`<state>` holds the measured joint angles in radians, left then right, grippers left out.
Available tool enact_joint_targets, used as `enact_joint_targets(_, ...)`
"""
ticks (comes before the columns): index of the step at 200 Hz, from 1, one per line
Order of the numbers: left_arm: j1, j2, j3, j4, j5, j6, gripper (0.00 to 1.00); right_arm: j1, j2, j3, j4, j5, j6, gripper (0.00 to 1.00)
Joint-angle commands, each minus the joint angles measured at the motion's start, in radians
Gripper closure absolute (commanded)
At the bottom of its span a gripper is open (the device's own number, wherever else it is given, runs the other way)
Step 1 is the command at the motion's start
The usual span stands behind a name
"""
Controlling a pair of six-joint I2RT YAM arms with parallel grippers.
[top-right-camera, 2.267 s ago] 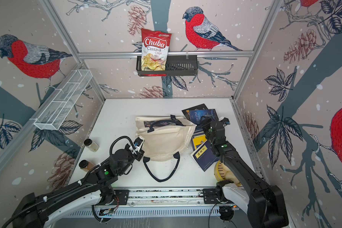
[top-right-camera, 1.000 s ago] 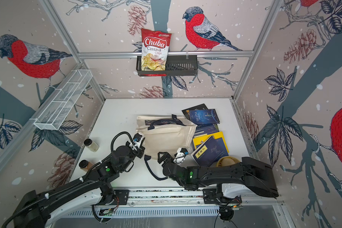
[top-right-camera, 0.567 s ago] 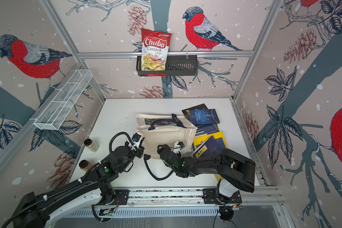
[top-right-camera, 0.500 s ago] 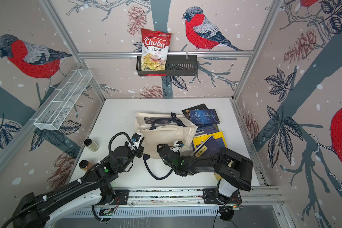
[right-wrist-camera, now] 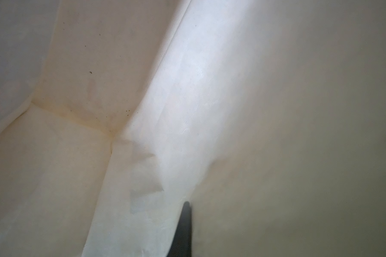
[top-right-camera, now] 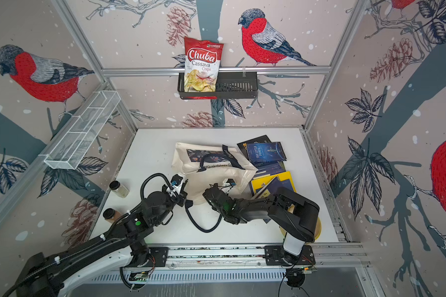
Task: Take out the books from the canvas bag
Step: Adjust the canvas bag at the center of the board.
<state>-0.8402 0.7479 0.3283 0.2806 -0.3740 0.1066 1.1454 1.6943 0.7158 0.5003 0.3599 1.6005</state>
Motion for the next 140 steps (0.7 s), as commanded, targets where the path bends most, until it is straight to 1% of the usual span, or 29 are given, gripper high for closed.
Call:
enact_joint_targets(1, 0.003, -0.006, -0.002, 0.052, 0.005, 0.004, 1.0, 0.002, -0.012, 0.004, 0.02, 0.015, -0.033, 1.0)
enact_joint_targets(8, 0.003, -0.009, -0.004, 0.054, 0.006, 0.004, 1.0, 0.003, -0.02, 0.002, 0.019, 0.024, -0.041, 1.0)
enact_joint_targets(11, 0.003, -0.011, -0.004, 0.056, 0.008, 0.004, 0.96, 0.002, -0.024, 0.002, 0.016, 0.026, -0.044, 1.0)
enact_joint_targets(15, 0.003, -0.013, -0.004, 0.058, 0.007, 0.004, 0.87, 0.001, -0.029, 0.002, 0.009, 0.031, -0.047, 1.0)
enact_joint_targets(19, 0.003, -0.014, -0.006, 0.062, 0.009, 0.004, 0.74, 0.001, -0.033, 0.001, 0.005, 0.035, -0.05, 1.0)
enact_joint_targets(24, 0.003, -0.017, -0.006, 0.065, 0.008, 0.005, 0.64, 0.001, -0.038, 0.002, 0.002, 0.039, -0.057, 1.0)
enact_joint_targets(35, 0.003, -0.028, -0.003, 0.068, 0.004, 0.004, 0.52, 0.001, -0.049, 0.004, -0.009, 0.046, -0.068, 1.0)
enact_joint_targets(45, 0.003, -0.041, -0.004, 0.075, -0.007, -0.001, 0.35, -0.001, -0.056, 0.004, -0.014, 0.051, -0.076, 1.0)
enact_joint_targets(49, 0.003, -0.047, -0.004, 0.078, -0.01, -0.005, 0.24, -0.001, -0.057, 0.004, -0.015, 0.05, -0.078, 1.0)
enact_joint_targets(52, 0.003, -0.052, -0.004, 0.081, -0.009, -0.009, 0.07, -0.002, -0.057, 0.004, -0.017, 0.051, -0.08, 1.0)
enact_joint_targets(54, 0.003, -0.056, -0.004, 0.08, -0.009, -0.01, 0.02, -0.002, -0.058, 0.004, -0.018, 0.05, -0.08, 1.0)
enact_joint_targets(63, 0.003, -0.077, -0.006, 0.086, -0.002, -0.016, 0.0, -0.003, -0.059, 0.006, -0.021, 0.049, -0.087, 1.0)
enact_joint_targets(100, 0.003, -0.205, 0.016, 0.119, 0.007, -0.006, 0.01, -0.022, -0.055, 0.021, -0.018, 0.02, -0.104, 1.0)
enact_joint_targets(122, 0.003, -0.274, 0.078, 0.076, -0.006, -0.022, 0.01, -0.046, -0.062, 0.057, -0.059, 0.005, -0.142, 1.0)
enact_joint_targets(140, 0.004, -0.294, 0.137, 0.003, -0.038, -0.04, 0.01, -0.068, -0.07, 0.104, -0.112, -0.004, -0.173, 1.0)
